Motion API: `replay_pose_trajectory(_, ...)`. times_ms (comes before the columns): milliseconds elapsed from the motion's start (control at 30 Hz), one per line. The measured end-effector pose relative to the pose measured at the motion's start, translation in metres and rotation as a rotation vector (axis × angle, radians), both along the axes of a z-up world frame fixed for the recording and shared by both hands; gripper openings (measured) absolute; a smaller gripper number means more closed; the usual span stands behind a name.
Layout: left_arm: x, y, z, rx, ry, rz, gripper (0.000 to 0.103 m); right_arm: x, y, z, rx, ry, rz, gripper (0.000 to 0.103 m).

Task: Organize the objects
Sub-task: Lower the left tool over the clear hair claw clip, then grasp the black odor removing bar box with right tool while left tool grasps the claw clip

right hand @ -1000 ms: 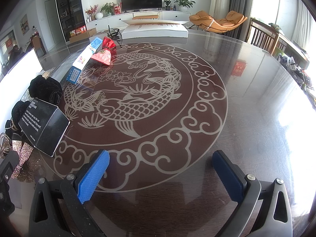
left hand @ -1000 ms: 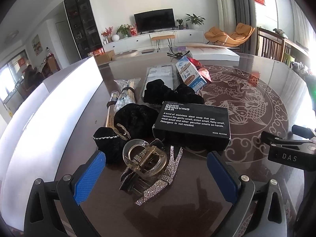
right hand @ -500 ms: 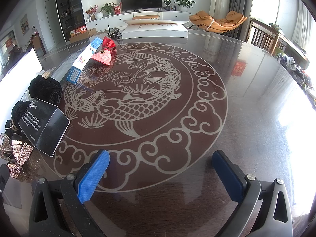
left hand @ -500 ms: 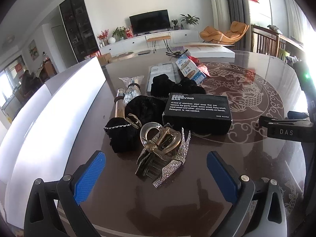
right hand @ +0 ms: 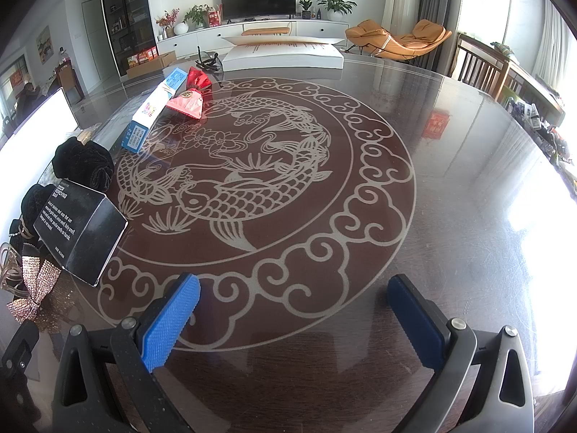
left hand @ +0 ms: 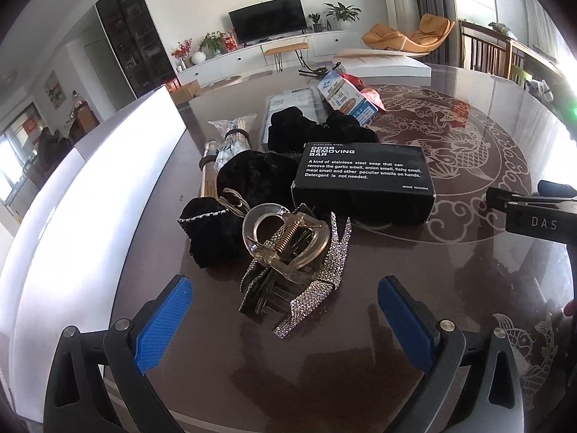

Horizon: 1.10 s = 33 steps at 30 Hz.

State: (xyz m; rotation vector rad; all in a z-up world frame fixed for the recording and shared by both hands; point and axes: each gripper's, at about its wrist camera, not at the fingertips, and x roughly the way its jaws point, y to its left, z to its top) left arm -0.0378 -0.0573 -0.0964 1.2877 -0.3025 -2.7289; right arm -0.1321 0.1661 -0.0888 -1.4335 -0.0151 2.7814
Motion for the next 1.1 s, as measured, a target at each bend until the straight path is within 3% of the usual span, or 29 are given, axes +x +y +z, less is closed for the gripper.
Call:
replay_pose_trajectory(533,-0.005,-0.021,-0.016,0.044,-0.066,0.002,0.103,0.0,-0.001,0.0,0.001,0.001,0.019,0.103)
replay_pose_trajectory(667,0.006,-0.038,-0.019,0.112,-0.077,-0.011,0.103,-0.011,-0.019,0.012,0.011,-0.046,0.266,0.102)
replay_pose_trajectory(800,0.014,-0.055,-0.022,0.225,-0.096,-0.04,0.103,-0.016,-0.07,0.042,-0.068,-0.053,0.487,0.102)
replay_pose_trajectory(900,0.017,-0.056,-0.023,0.217,-0.115,-0.071,0.103,-0.023,-0.125,0.055,0.023,-0.024,0.631,0.102)
replay_pose_trajectory(967,0.019,-0.056,-0.023,0.216,-0.13,-0.082,0.103,-0.032,-0.154,0.05,0.071,-0.055,0.695,0.102)
replay_pose_trajectory(1000,0.021,-0.055,-0.023,0.215,-0.135,-0.092,0.103,-0.04,-0.166,0.042,0.108,-0.086,0.699,0.1)
replay_pose_trajectory(1100,0.027,-0.055,-0.022,0.212,-0.14,-0.14,0.103,-0.05,-0.17,0.026,0.083,-0.184,0.682,0.077)
